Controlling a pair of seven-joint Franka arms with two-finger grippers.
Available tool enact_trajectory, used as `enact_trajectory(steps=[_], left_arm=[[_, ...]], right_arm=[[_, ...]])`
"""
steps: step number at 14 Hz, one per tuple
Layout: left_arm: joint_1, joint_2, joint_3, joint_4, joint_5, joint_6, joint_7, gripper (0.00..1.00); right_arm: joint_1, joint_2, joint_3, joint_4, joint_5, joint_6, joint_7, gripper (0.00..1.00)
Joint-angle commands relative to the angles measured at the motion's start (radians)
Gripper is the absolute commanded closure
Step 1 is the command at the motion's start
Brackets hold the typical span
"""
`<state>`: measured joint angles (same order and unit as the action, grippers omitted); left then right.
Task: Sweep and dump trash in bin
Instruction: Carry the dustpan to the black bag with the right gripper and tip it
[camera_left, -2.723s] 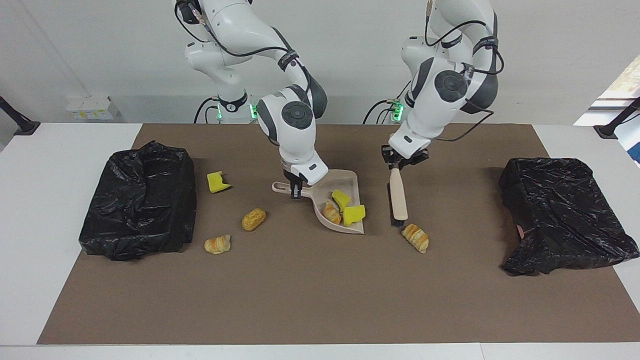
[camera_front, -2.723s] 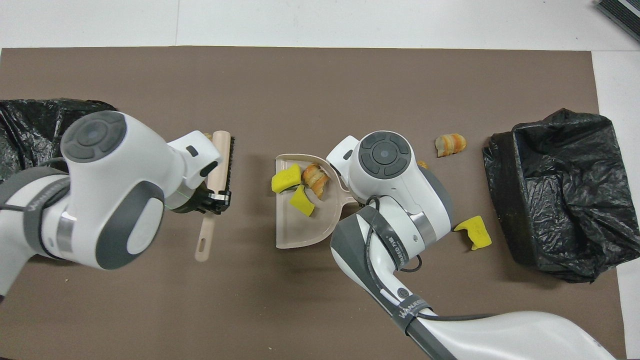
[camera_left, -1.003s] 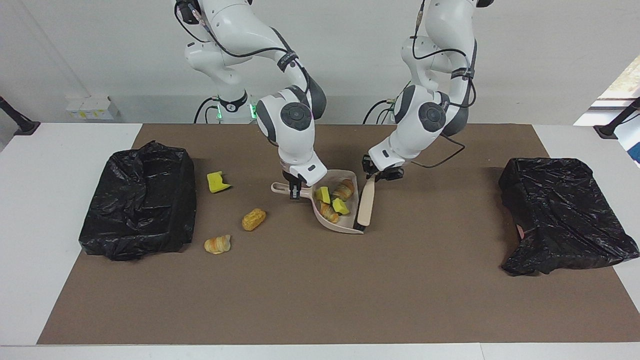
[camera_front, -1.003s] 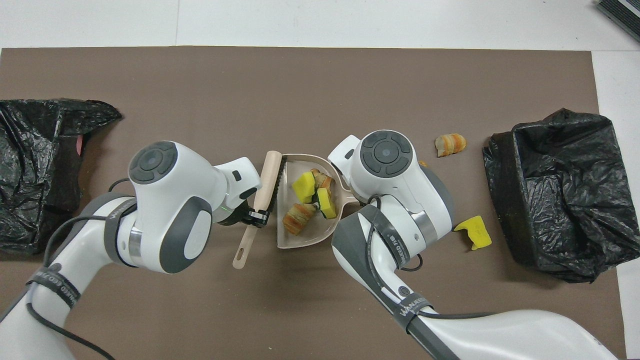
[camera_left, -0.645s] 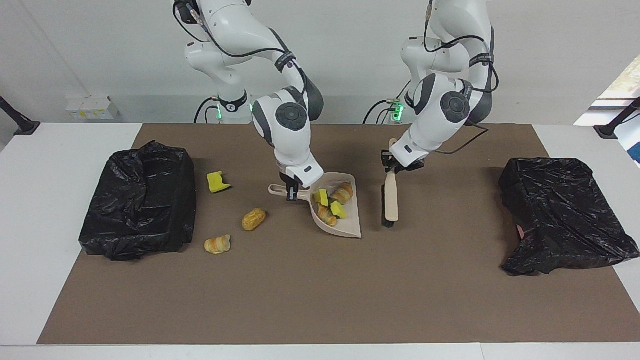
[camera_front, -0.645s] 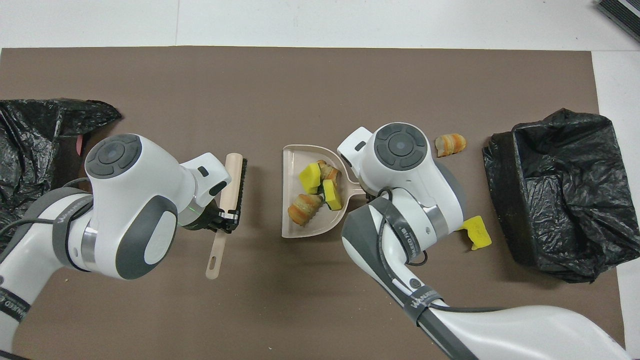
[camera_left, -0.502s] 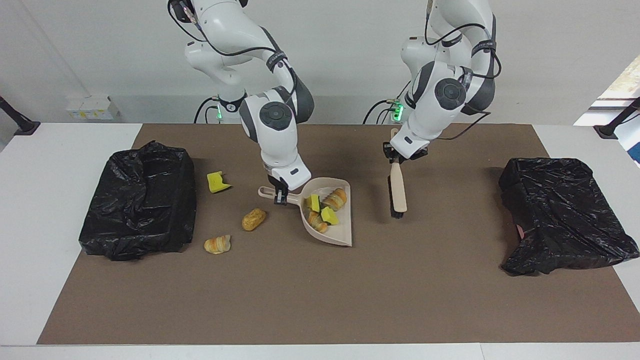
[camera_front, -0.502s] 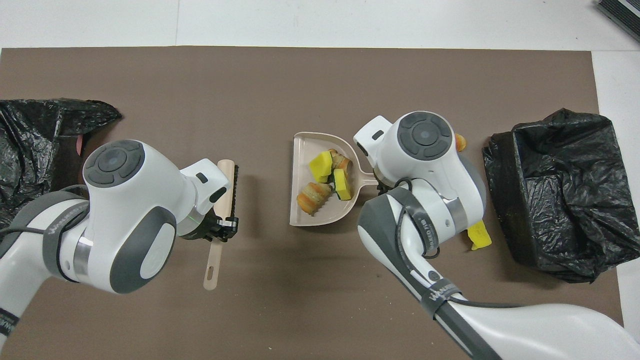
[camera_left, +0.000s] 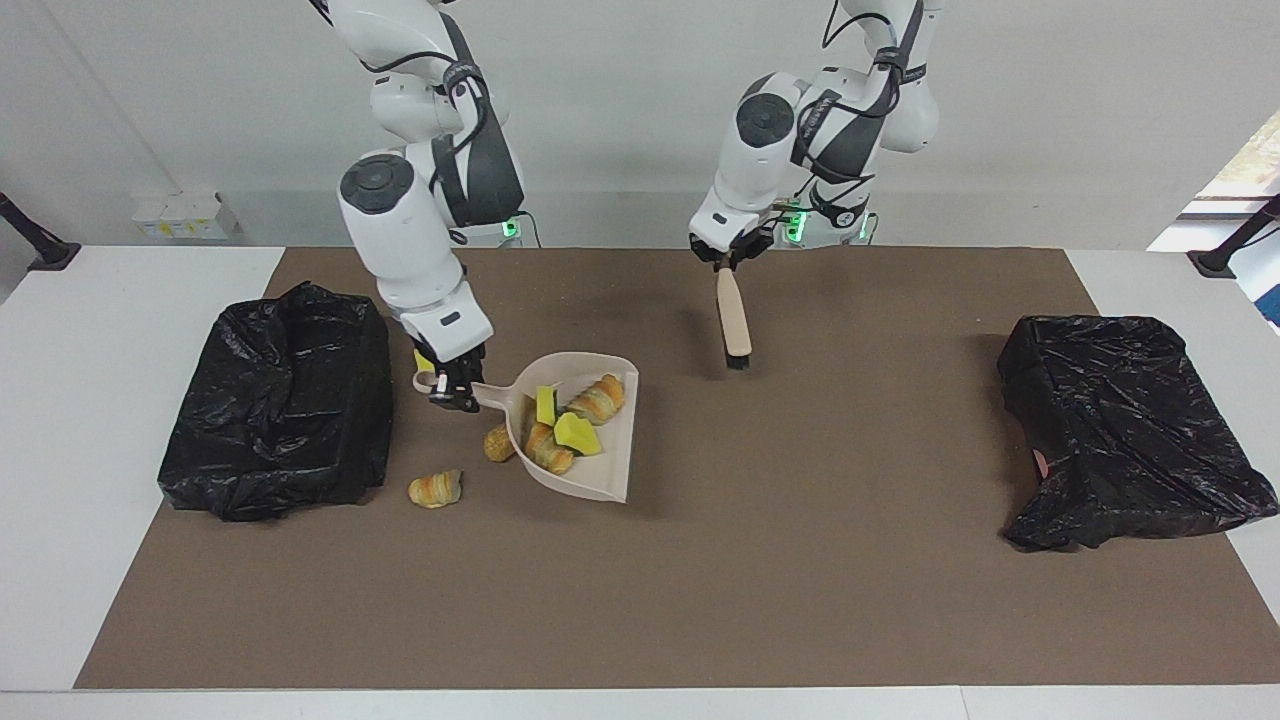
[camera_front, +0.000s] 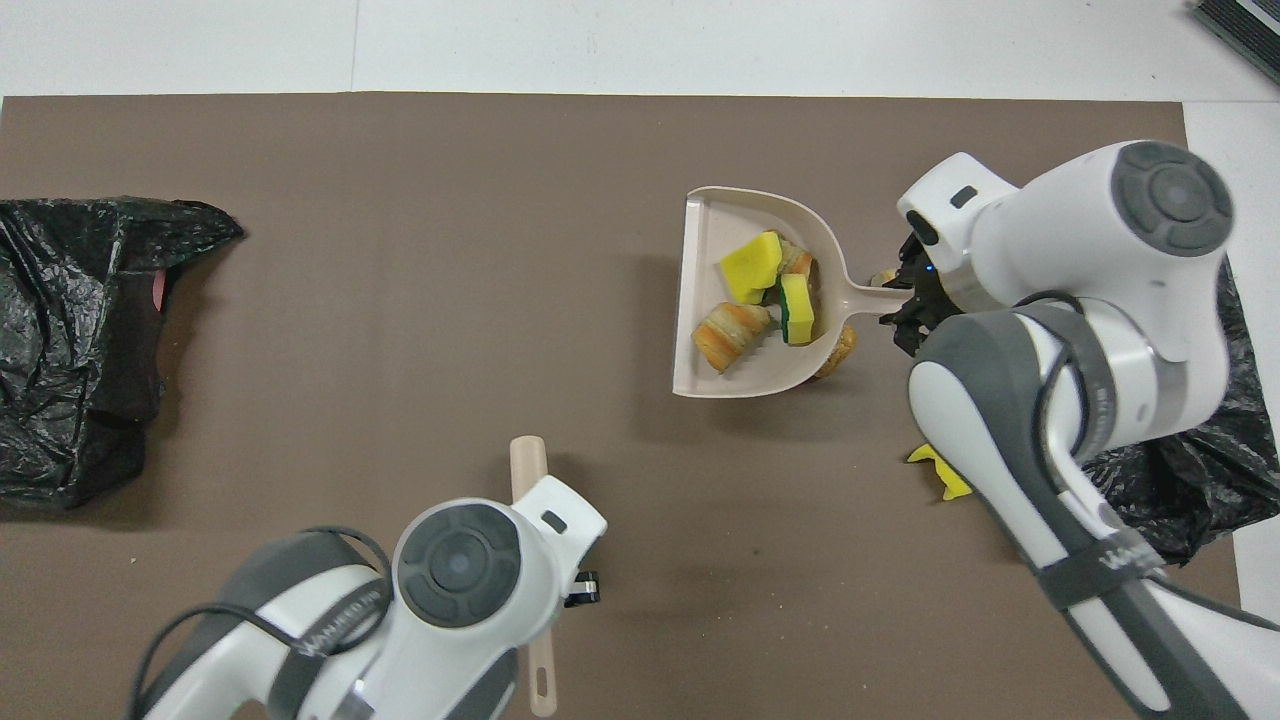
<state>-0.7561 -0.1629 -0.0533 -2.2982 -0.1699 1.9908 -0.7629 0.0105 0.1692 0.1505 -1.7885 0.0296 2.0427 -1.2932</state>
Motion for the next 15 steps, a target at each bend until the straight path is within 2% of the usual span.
enact_trajectory(steps=[1, 2, 4, 5, 6, 7, 10, 15], left_arm=[[-0.106, -0.02, 0.015, -0.113, 0.02, 0.176, -0.079, 1.0], [-0.136, -0.015, 0.015, -0.142, 0.02, 0.237, -0.088, 1.0], [-0.141, 0.002, 0.015, -0.155, 0.02, 0.261, -0.082, 1.0], [-0.14, 0.002, 0.015, -0.155, 0.02, 0.261, -0.082, 0.91], [-0.138, 0.003, 0.015, -0.15, 0.02, 0.26, -0.073, 0.34], [-0.137, 0.008, 0.015, -0.138, 0.02, 0.247, -0.069, 0.0], [-0.091, 0.008, 0.023, -0.084, 0.02, 0.189, -0.061, 0.0], [0.124, 0.0, 0.026, 0.089, 0.02, -0.076, 0.206, 0.0]], right_arm=[[-0.111, -0.057, 0.012, -0.014, 0.052, -0.042, -0.113, 1.0], [-0.145, -0.072, 0.011, -0.014, 0.085, -0.055, -0.144, 1.0], [-0.226, -0.089, 0.009, -0.009, 0.122, -0.075, -0.222, 1.0], [-0.277, -0.096, 0.009, -0.008, 0.128, -0.09, -0.271, 1.0], [-0.328, -0.108, 0.006, -0.006, 0.148, -0.125, -0.332, 1.0], [-0.383, -0.112, 0.003, -0.008, 0.16, -0.139, -0.407, 1.0], [-0.501, -0.132, -0.003, -0.015, 0.139, -0.139, -0.573, 1.0], [-0.606, -0.145, -0.006, -0.023, -0.034, -0.108, -0.577, 1.0]])
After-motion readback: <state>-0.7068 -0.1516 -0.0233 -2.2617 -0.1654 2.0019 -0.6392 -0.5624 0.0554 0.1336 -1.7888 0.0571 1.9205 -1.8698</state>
